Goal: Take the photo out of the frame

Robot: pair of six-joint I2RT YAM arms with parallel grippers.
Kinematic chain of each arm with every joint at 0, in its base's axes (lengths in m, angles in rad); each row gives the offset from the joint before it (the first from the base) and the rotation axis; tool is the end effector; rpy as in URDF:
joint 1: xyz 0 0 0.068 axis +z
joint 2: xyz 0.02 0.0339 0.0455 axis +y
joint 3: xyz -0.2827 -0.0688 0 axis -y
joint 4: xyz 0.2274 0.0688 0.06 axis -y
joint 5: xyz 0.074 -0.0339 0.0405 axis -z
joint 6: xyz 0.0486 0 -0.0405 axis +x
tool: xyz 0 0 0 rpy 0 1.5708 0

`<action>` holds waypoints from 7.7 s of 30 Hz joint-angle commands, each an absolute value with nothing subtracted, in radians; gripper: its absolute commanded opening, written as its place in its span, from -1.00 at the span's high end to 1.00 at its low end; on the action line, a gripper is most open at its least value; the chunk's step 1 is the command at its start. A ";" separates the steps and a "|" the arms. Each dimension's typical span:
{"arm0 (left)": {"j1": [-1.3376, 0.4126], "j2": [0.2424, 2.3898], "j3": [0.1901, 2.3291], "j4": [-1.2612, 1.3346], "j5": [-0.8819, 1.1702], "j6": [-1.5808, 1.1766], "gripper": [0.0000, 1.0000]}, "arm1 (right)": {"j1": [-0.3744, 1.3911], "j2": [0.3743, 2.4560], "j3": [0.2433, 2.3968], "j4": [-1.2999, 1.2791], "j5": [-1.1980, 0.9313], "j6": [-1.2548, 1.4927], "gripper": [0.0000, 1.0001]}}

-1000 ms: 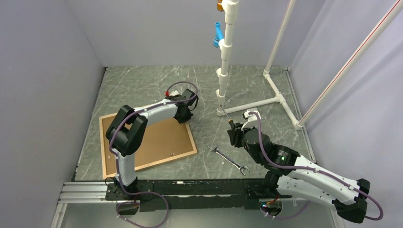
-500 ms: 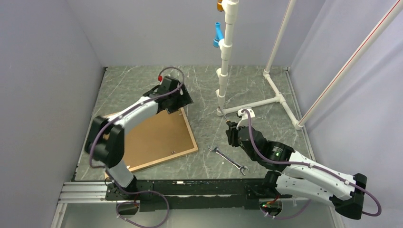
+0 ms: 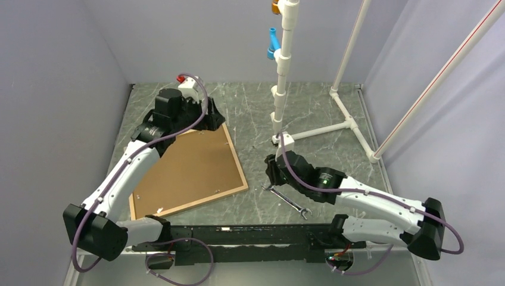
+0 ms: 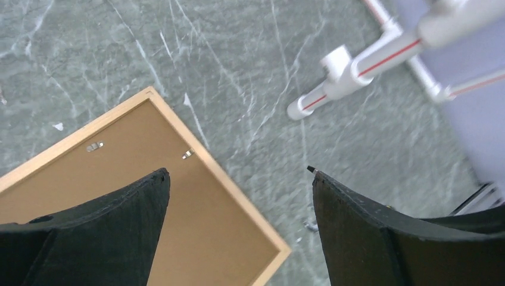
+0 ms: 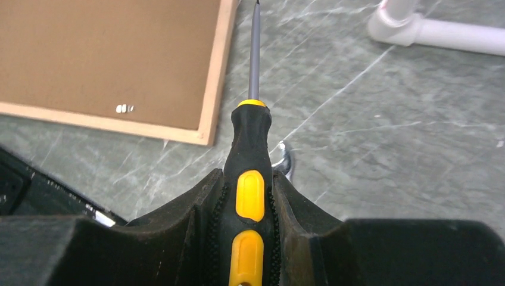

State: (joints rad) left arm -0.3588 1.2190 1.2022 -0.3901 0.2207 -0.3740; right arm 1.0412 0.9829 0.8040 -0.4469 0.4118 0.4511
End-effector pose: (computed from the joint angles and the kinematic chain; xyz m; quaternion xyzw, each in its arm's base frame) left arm 0.2420 -0.1021 0.3870 0.0542 0.8307 -0.2816 0.4771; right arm 0.1147 0.1574 0.2979 -0.1644 0.8610 0.1687 0.4507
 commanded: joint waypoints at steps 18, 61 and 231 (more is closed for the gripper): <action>-0.236 1.334 1.137 -0.491 0.325 -0.155 -0.61 | 1.156 1.527 1.182 -0.438 0.509 0.532 1.00; 0.259 2.049 1.440 -0.498 0.648 -0.323 -0.29 | 1.066 1.682 1.167 -0.305 0.435 0.433 1.00; 0.214 1.370 1.081 -0.236 0.620 -0.510 -0.36 | 1.365 1.894 1.066 0.276 0.027 -0.310 -0.50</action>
State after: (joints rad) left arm 0.2134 1.5150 1.1145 -0.2718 0.6868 -0.4435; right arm 1.3693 1.9419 1.0977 0.1963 0.1085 -0.3153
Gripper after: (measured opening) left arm 0.699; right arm 0.762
